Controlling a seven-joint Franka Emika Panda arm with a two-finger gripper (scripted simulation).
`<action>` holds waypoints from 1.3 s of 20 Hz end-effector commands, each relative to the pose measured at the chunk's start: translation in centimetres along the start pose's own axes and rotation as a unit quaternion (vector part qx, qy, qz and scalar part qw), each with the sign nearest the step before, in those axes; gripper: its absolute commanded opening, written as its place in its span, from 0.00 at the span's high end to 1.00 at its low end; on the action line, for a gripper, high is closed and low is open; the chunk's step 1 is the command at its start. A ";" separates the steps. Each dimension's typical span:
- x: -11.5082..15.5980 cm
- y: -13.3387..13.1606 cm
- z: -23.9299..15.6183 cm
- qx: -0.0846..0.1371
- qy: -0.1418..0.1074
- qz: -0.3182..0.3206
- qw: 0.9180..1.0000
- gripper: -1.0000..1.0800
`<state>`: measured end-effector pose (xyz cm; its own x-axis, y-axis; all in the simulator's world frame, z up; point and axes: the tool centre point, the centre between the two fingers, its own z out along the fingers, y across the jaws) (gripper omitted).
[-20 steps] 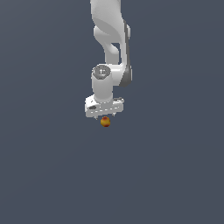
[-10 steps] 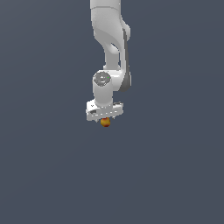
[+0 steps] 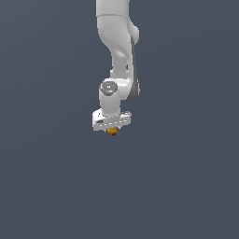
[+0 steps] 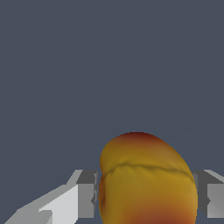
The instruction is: Pick up the object and move it to a goal position.
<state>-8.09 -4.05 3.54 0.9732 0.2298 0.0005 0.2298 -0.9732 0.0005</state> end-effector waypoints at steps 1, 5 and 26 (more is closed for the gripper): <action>0.0 -0.1 0.1 0.000 0.000 -0.001 1.000 1.00; 0.0 -0.1 0.1 0.000 0.000 -0.001 1.000 1.00; 1.5 -0.4 -9.0 0.000 0.000 0.000 1.000 1.00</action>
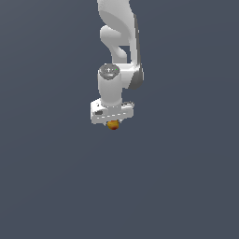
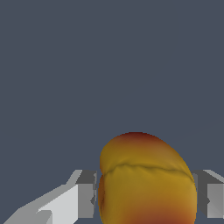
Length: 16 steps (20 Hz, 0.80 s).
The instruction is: Pick up the object and move it to a goal position.
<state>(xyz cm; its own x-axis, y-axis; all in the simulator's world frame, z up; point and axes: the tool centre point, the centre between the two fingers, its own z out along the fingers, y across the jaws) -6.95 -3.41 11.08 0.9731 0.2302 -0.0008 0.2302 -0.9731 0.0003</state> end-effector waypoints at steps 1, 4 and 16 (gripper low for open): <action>0.4 -0.1 -2.4 0.000 0.001 0.000 1.000 1.00; 1.0 -0.2 -5.6 0.000 0.001 0.000 1.000 1.00; 3.2 -0.7 -17.8 0.000 0.001 0.000 1.000 1.00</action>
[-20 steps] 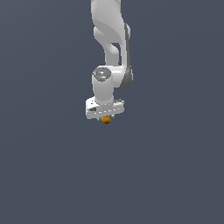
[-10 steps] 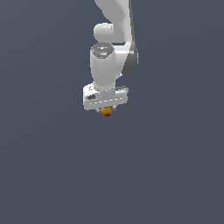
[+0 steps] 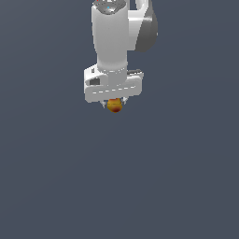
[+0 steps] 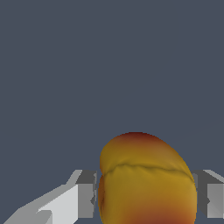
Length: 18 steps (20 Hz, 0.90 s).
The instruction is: Pick up the object and move it to a goal position.
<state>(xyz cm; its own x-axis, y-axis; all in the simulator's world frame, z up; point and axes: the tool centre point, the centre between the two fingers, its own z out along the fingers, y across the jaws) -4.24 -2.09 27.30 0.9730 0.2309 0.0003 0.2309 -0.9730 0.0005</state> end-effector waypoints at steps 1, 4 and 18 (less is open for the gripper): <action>0.5 -0.1 -2.6 0.000 0.000 0.000 1.000 1.00; 1.1 -0.2 -5.6 0.000 0.000 0.000 1.000 1.00; 3.6 -0.5 -16.6 0.000 0.000 0.000 1.000 1.00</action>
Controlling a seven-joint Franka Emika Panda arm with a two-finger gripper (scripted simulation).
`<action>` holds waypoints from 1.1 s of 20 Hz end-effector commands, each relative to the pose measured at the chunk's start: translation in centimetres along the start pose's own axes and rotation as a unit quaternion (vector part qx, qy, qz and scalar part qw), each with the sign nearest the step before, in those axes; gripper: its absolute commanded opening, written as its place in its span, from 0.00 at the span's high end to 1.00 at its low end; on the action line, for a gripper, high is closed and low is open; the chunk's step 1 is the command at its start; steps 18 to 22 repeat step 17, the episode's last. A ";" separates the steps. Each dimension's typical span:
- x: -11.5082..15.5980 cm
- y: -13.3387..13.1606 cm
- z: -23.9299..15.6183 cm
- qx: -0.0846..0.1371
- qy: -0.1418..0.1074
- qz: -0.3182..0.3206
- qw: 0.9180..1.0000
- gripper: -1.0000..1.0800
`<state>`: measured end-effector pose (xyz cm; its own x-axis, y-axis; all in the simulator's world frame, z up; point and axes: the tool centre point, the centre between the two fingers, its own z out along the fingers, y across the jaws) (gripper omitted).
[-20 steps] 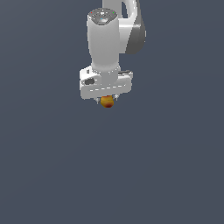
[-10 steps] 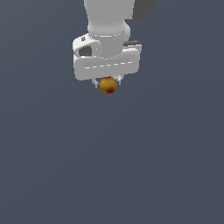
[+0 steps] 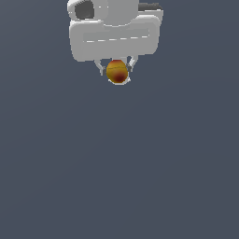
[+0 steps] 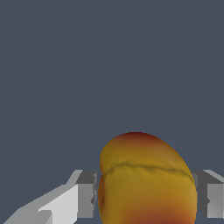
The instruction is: Pick up the object and move it to a goal position.
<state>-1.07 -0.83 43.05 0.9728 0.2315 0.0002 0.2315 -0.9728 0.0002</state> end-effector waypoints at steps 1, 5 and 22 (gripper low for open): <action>0.3 0.0 -1.3 0.000 0.000 0.000 1.000 1.00; 0.7 0.0 -2.7 0.000 0.000 0.000 1.000 1.00; 1.1 0.0 -3.9 0.000 0.000 0.000 1.000 1.00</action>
